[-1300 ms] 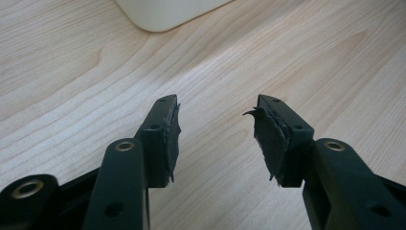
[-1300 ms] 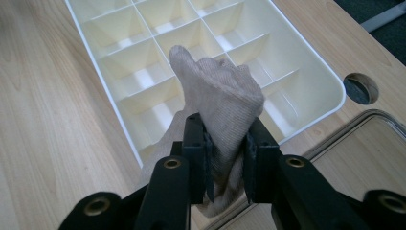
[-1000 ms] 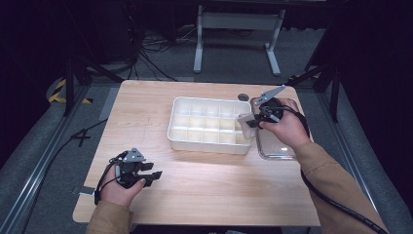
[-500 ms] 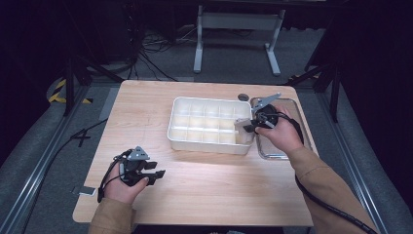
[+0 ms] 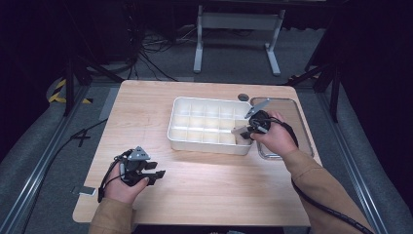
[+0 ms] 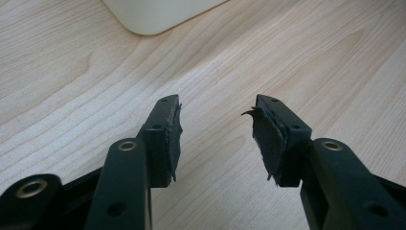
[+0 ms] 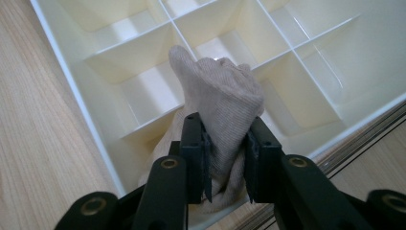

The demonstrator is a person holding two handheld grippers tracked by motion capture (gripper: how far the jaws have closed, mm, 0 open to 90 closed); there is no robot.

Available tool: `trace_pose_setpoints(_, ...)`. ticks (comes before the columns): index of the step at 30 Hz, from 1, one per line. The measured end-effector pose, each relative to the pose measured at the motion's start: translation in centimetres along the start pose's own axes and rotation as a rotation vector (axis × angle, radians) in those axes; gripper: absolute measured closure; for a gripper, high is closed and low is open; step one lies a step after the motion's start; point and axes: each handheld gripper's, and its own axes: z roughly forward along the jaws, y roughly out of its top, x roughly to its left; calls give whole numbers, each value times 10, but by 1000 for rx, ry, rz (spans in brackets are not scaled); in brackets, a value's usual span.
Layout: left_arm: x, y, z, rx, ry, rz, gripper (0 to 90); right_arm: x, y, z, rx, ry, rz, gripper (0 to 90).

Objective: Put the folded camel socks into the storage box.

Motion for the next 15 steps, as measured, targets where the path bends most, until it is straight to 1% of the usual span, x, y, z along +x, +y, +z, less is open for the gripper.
trace_pose_setpoints(1, 0, 0, 0, 6, -8, -1, 533, 0, 0, 1, 1, -3, 0, 729)
trace_pose_setpoints(4, 0, 0, 1, 5, -7, 1, 540, 1, 2, 1, 15, -3, -3, 729)
trace_pose_setpoints(15, 0, -1, 1, 5, -7, 1, 538, 5, 8, 7, 99, -15, -32, 729)
